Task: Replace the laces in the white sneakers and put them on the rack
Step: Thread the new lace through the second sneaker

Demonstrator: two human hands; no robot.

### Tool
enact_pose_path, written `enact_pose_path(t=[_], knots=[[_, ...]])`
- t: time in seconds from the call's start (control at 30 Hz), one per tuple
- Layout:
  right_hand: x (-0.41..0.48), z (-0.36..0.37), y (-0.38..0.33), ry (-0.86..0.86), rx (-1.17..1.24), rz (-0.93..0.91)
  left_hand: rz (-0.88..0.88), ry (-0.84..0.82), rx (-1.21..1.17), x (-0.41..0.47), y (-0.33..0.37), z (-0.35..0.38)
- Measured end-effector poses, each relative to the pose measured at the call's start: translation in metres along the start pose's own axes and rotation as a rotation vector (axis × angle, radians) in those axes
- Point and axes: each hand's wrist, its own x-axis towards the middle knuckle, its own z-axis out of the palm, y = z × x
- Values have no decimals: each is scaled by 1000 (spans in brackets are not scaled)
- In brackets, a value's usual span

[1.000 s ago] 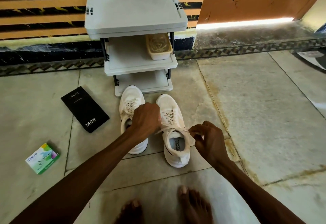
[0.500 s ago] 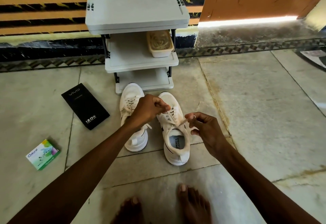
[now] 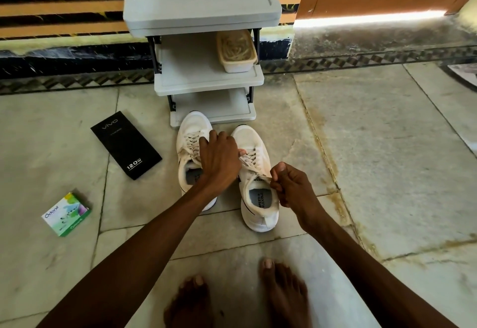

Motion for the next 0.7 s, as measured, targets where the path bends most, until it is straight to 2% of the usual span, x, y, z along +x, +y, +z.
enact_pose_path(t=[0.2,0.7], knots=[[-2,3,6,20,-128,-79,-49,8,48,-3,0,0],[-4,0,13,11,-130,-124,-27,9,67,-4,1,-2]])
